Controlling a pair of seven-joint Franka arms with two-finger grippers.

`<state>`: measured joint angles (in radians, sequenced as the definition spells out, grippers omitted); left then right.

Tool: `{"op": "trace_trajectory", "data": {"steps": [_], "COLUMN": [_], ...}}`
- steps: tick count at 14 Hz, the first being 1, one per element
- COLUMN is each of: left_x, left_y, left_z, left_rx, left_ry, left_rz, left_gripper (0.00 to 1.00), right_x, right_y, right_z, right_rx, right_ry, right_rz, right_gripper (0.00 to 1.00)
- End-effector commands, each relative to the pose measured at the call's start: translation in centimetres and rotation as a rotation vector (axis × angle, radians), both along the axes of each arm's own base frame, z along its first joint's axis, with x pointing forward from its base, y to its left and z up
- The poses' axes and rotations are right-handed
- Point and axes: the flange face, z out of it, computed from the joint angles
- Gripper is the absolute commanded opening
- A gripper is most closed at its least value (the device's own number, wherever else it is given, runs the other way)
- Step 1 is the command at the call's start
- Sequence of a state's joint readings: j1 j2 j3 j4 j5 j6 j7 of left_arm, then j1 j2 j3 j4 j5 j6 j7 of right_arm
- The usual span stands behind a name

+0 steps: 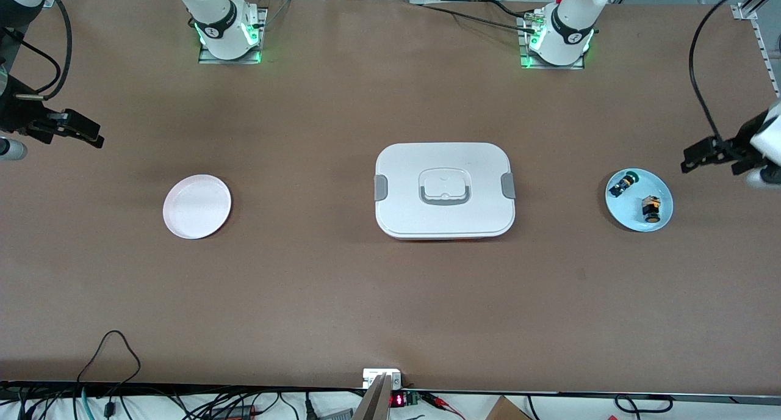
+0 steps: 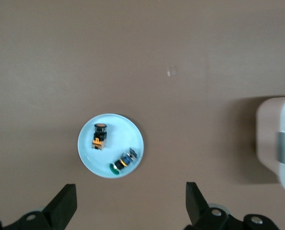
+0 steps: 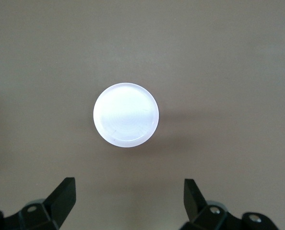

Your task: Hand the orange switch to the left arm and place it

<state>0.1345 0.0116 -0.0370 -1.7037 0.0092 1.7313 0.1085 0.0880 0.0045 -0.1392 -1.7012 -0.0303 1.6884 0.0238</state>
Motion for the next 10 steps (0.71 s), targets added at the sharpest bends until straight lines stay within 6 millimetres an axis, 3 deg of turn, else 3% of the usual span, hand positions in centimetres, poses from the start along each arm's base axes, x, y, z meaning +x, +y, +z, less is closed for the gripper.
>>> {"op": "trace_trajectory", "data": {"steps": [1, 10], "left_x": [-1.3, -1.3], "left_y": [-1.8, -2.5], "left_z": [3.8, 4.7], "left_rx": [-0.028, -0.032], "left_ry": [0.002, -0.007], "left_rz": [0.054, 0.045], "left_gripper": [1.0, 1.0], "right_x": [0.3, 0.5], "right_y": [0.2, 1.3], "right_z": [-0.1, -0.3], "right_rx": [0.0, -0.001], "right_ry": [0.015, 0.029], "right_rz": [0.011, 0.034], "right_gripper": [1.0, 1.0]}}
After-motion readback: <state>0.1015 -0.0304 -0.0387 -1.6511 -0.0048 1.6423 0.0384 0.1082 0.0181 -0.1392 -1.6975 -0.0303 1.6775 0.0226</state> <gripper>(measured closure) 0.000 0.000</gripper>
